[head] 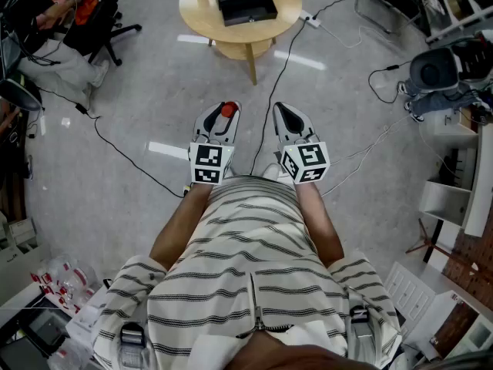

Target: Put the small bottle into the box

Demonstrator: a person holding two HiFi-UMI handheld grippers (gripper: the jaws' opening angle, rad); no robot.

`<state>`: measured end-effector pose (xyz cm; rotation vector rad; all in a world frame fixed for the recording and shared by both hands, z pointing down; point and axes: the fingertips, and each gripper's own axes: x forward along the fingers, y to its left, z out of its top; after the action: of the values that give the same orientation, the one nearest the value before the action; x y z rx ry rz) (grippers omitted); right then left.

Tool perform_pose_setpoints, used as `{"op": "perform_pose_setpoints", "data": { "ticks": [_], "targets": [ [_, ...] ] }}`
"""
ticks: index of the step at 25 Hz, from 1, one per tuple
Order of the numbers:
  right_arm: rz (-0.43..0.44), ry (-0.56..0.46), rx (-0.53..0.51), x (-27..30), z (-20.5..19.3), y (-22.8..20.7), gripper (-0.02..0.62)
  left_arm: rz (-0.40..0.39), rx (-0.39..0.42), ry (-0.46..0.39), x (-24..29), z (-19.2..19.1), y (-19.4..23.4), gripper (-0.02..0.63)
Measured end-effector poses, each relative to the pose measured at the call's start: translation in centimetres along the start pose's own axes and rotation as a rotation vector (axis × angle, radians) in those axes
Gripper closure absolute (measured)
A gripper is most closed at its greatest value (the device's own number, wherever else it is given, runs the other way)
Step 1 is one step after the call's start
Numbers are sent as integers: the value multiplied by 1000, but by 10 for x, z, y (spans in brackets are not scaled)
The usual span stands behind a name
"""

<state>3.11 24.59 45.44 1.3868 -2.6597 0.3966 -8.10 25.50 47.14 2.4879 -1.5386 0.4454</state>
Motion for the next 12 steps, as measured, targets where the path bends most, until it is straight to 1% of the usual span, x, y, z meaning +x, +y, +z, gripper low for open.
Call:
{"op": "perform_pose_setpoints", "data": {
  "ticks": [5,9,12],
  "targets": [
    [10,-4,0,-12,0,1,577,6,10,-3,-6,3,-12,451],
    [15,-23,30,-19,3,-4,577,10,10,-7,-10,6,-22,451],
    [25,-24,34,-22,2,-7,577,17,10,-8,-10,6,-28,451]
  ]
}}
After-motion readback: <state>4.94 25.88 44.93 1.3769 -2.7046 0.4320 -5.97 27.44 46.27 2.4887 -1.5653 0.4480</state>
